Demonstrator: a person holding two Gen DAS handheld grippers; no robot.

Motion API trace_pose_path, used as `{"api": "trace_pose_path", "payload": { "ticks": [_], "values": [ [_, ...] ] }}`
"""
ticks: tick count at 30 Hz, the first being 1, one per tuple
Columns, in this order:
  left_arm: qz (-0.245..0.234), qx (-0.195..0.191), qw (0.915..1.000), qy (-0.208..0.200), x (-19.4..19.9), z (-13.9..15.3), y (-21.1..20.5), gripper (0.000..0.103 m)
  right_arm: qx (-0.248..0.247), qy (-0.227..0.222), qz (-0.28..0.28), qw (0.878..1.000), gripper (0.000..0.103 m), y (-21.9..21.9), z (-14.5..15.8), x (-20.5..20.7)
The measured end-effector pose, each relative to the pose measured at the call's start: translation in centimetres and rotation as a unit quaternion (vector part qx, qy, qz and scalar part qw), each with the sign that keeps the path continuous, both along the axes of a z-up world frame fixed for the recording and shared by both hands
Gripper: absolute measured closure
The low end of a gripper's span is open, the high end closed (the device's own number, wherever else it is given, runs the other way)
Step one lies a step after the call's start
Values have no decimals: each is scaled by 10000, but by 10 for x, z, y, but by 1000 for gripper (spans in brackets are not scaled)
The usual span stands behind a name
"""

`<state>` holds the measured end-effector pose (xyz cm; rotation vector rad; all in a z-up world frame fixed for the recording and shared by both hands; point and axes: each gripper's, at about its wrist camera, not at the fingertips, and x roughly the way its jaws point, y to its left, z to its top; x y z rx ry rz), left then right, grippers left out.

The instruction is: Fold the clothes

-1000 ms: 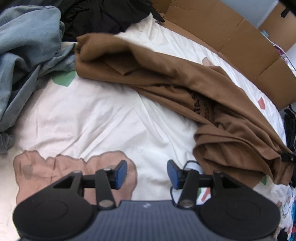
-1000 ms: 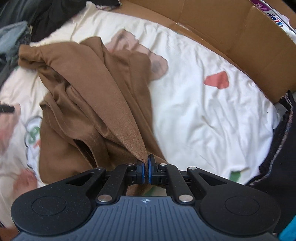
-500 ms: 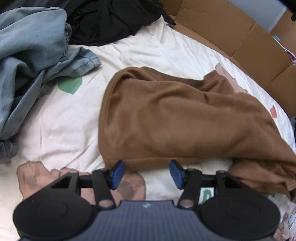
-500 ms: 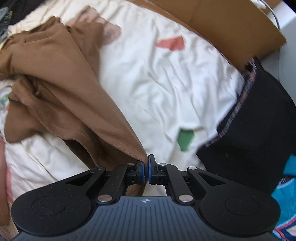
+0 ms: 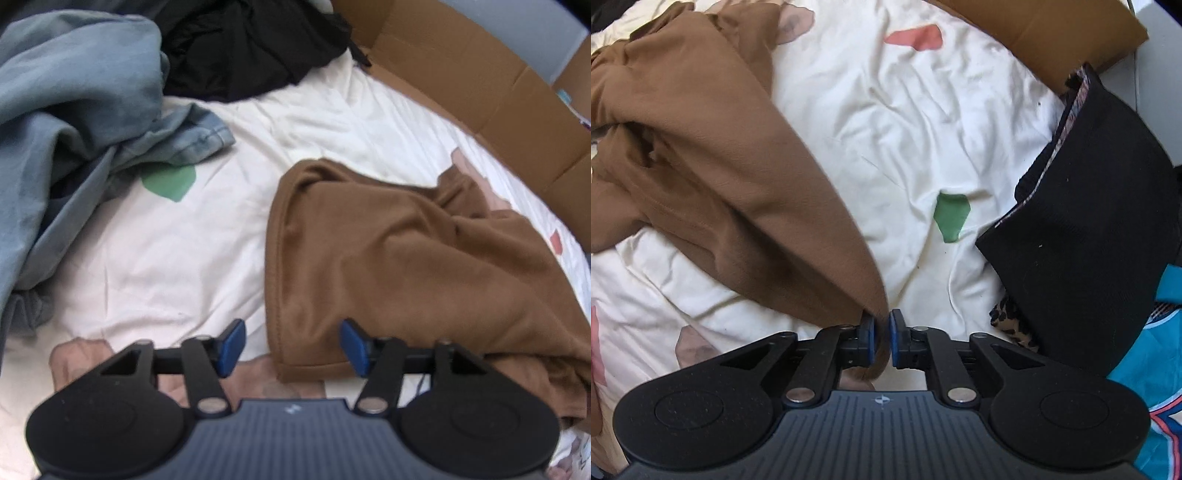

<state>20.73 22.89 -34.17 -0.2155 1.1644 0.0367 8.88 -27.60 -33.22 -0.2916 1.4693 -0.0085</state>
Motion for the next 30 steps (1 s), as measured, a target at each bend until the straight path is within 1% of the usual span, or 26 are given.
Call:
{"api": "trace_pose_path", "payload": {
  "ticks": [1,2,3,6,10,13,17,21,23,26,30],
  "values": [
    [17,-45,10000,-3,0,-1,1,52,-13,-20,-9,10000,75,2,2,-1],
    [18,-110,9999,-26,-1,-1,1,52,8,-56,-49,10000,73,2,4,-2],
    [-14,-146,9999,-42,-1,-2,0,52,47,-84,-86,9999,73,3,6,-3],
    [-108,-77,9999,-68,-3,-4,-3,52,107,-202,-152,9996,73,9,15,-3],
    [141,-287,9995,38,-3,-15,4,53,369,-521,-112,9979,73,30,28,4],
    [184,-372,9991,-9,-3,-18,6,56,603,-705,-29,9957,73,53,34,12],
    [91,-449,9989,-88,-4,-20,3,70,1023,-915,42,9905,73,86,39,21],
    [8,-414,9991,-108,-7,-18,-3,78,1472,-1024,92,9837,73,123,38,32],
    [-41,-442,9990,-113,-11,-12,-4,78,1694,-1051,166,9798,73,142,36,36],
    [-61,-592,9980,-197,-20,-2,-4,78,1969,-1059,272,9743,73,169,32,43],
    [45,-830,9960,-338,-28,6,-2,78,2288,-1066,371,9669,73,205,29,52]
  ]
}}
